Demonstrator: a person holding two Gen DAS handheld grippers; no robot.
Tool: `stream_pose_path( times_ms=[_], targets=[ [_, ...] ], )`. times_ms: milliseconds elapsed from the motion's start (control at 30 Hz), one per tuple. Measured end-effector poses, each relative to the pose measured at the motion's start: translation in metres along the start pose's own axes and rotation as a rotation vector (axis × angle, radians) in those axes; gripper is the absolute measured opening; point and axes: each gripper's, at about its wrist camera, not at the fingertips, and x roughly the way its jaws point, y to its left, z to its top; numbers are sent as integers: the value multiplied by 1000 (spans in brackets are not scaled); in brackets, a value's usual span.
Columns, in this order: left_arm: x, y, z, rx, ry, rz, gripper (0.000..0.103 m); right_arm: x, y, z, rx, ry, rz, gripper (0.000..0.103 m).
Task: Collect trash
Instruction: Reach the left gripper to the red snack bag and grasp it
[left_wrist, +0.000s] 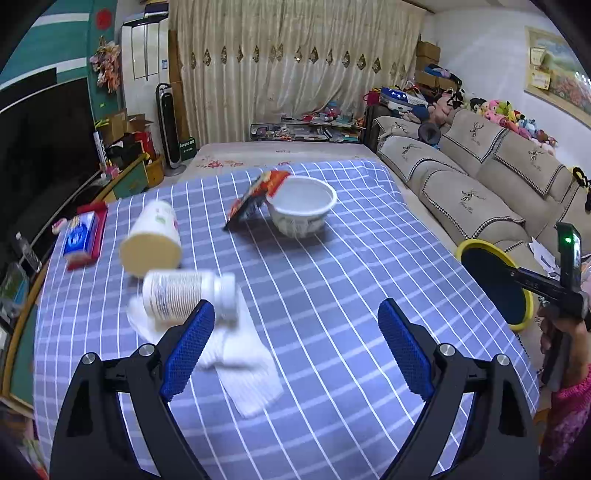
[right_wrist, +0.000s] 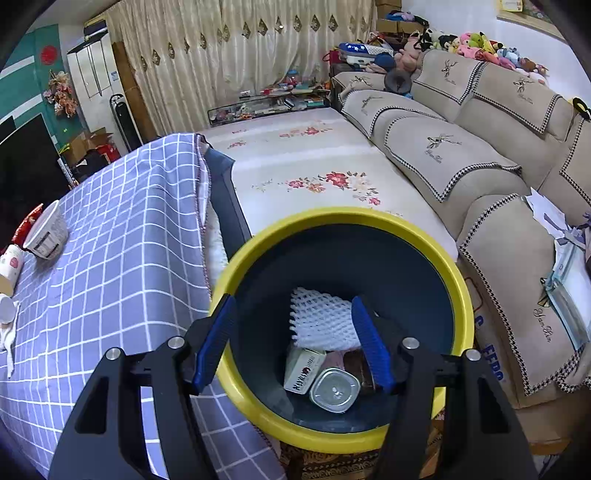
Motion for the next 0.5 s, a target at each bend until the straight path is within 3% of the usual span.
stream_pose_path(
  times_ms=[267, 500],
  targets=[
    [44, 13, 59, 39, 38, -20, 88, -1, 12, 6, -13, 0, 11, 62],
    [99, 20, 101, 61, 102, 4, 79, 3, 16, 9, -20, 6, 11, 62]
  ],
)
